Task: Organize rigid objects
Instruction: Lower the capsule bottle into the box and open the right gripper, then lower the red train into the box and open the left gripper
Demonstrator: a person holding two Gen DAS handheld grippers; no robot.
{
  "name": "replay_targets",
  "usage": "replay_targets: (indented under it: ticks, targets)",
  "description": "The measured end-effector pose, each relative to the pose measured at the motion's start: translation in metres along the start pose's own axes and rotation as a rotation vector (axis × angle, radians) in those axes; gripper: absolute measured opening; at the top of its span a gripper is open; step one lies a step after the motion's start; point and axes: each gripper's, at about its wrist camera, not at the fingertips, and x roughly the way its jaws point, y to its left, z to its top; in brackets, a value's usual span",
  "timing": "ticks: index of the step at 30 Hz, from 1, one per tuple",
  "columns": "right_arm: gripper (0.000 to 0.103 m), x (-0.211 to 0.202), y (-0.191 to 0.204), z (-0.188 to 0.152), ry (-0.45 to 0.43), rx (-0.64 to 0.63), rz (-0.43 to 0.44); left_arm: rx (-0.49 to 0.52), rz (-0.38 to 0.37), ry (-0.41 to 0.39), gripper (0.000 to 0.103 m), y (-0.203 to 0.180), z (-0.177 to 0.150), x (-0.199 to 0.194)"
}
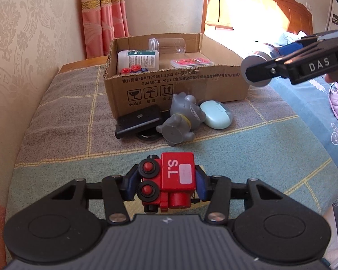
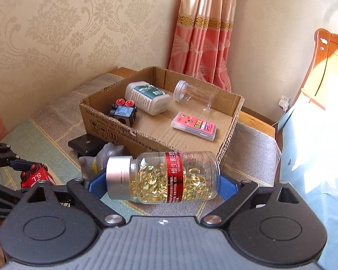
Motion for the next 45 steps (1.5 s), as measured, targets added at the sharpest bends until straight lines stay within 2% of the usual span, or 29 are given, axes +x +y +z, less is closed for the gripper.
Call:
replay_targets:
  ticks: [8,14,16,25,31,38,45]
  targets:
    - [0.097,0.029,-0.022,0.050,-0.038,0.021,-0.044,-0.002,0.010,-0.032,0.048,0.005,0.009,-0.007]
    - [0.097,0.066,-0.035,0.068,0.006,0.065,-0.063,-0.012,0.004,-0.039,0.048,0.006,0.014,-0.006]
    - [0.103,0.070,-0.037,0.068,-0.005,0.083,-0.071,-0.012,0.001,-0.041,0.048,0.006,0.016,-0.006]
    - [0.103,0.043,-0.026,0.047,-0.021,0.148,-0.071,0.019,-0.009,-0.065,0.048,0.003,0.032,-0.010]
    - [0.103,0.019,-0.012,0.016,-0.019,0.177,-0.133,0.053,-0.011,-0.079,0.048,-0.003,0.048,-0.012]
    - [0.103,0.000,-0.002,-0.022,-0.027,0.231,-0.126,0.080,-0.016,-0.120,0.048,-0.012,0.085,-0.005]
    - [0.103,-0.008,-0.002,-0.035,-0.044,0.223,-0.127,0.115,-0.015,-0.136,0.048,-0.028,0.132,0.024]
